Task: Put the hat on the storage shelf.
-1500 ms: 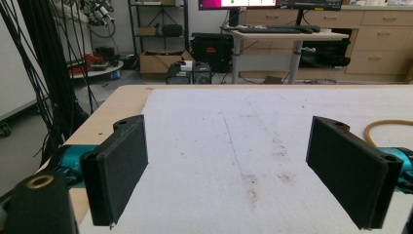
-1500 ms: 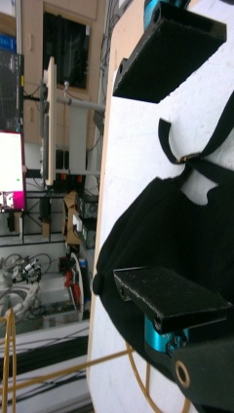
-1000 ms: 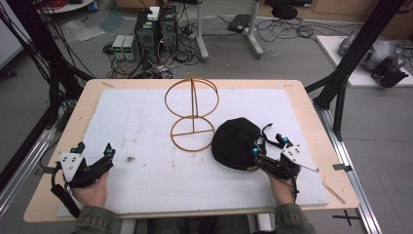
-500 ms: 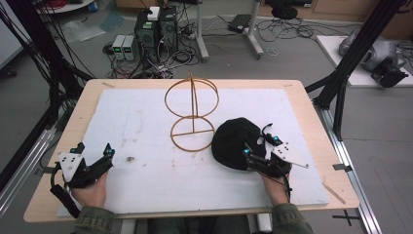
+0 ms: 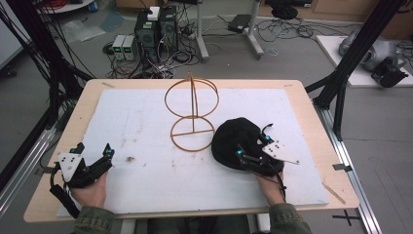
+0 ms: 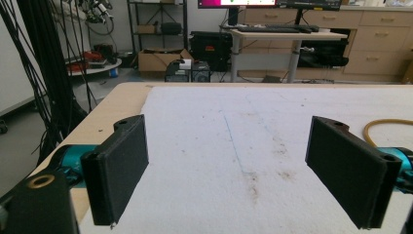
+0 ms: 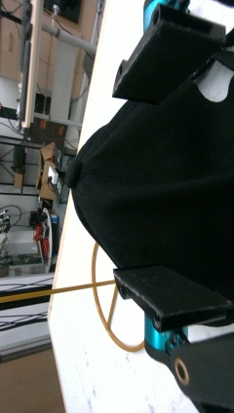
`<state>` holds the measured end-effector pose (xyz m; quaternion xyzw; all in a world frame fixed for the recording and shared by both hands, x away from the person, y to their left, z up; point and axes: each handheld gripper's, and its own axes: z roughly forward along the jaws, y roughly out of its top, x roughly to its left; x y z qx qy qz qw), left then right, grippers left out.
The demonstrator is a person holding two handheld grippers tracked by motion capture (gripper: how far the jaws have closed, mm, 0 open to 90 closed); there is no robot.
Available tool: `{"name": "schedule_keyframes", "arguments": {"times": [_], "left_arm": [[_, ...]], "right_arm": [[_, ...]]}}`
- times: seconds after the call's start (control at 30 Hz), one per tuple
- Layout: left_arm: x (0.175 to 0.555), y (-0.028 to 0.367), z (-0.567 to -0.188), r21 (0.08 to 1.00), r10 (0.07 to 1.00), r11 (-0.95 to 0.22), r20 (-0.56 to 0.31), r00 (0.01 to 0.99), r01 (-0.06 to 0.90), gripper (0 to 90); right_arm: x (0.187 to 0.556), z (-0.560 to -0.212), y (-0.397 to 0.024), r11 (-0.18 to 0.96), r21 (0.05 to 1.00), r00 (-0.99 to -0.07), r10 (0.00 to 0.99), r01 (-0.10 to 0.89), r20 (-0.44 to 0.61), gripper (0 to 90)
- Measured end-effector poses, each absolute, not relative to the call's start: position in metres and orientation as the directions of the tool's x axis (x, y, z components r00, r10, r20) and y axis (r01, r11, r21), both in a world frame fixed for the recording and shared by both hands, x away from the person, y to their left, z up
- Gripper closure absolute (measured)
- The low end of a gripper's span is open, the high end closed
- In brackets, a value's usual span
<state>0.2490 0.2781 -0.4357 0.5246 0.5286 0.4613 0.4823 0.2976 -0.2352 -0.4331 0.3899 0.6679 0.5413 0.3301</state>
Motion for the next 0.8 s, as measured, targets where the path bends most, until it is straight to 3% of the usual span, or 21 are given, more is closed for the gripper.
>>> {"name": "schedule_keyframes", "arguments": {"times": [0.13, 0.17, 0.27, 0.43, 0.47, 0.5, 0.53, 0.6, 0.67, 0.7, 0.8], "left_arm": [[0.249, 0.278, -0.436, 0.993, 1.000, 0.025, -0.027, 0.015, 0.114, 16.0], [0.249, 0.278, -0.436, 0.993, 0.999, 0.026, -0.028, 0.015, 0.113, 16.0], [0.249, 0.278, -0.436, 0.993, 1.000, 0.024, -0.026, 0.016, 0.114, 16.0], [0.249, 0.278, -0.436, 0.993, 1.000, 0.023, -0.025, 0.015, 0.116, 16.1], [0.249, 0.278, -0.436, 0.993, 1.000, 0.023, -0.025, 0.015, 0.116, 16.1], [0.249, 0.278, -0.436, 0.993, 1.000, 0.025, -0.027, 0.014, 0.115, 16.1], [0.249, 0.278, -0.436, 0.993, 1.000, 0.026, -0.028, 0.015, 0.118, 16.1], [0.249, 0.278, -0.436, 0.993, 1.000, 0.023, -0.025, 0.016, 0.117, 16.1], [0.249, 0.278, -0.436, 0.993, 1.000, 0.023, -0.025, 0.017, 0.118, 16.1], [0.249, 0.278, -0.436, 0.993, 1.000, 0.024, -0.026, 0.017, 0.117, 16.1], [0.249, 0.278, -0.436, 0.993, 1.000, 0.022, -0.024, 0.017, 0.117, 16.2]], "right_arm": [[0.298, -0.434, -0.235, 0.109, 0.979, -0.474, 0.880, 0.175, -0.013, 20.4], [0.298, -0.434, -0.234, 0.121, 0.978, -0.475, 0.879, 0.170, -0.026, 25.9], [0.298, -0.434, -0.233, 0.125, 0.977, -0.479, 0.877, 0.171, -0.028, 29.8], [0.298, -0.433, -0.231, 0.131, 0.973, -0.494, 0.869, 0.191, -0.020, 43.7], [0.299, -0.432, -0.231, 0.134, 0.969, -0.508, 0.861, 0.210, -0.009, 51.6], [0.299, -0.432, -0.231, 0.134, 0.969, -0.508, 0.861, 0.210, -0.009, 51.6], [0.299, -0.430, -0.229, 0.151, 0.964, -0.509, 0.860, 0.220, -0.018, 61.3], [0.299, -0.430, -0.228, 0.162, 0.962, -0.505, 0.863, 0.221, -0.029, 65.7], [0.298, -0.428, -0.226, 0.172, 0.955, -0.481, 0.876, 0.241, -0.036, 83.2], [0.297, -0.427, -0.226, 0.176, 0.953, -0.475, 0.879, 0.248, -0.039, 87.1], [0.297, -0.425, -0.225, 0.187, 0.951, -0.481, 0.876, 0.246, -0.048, 87.8]]}}
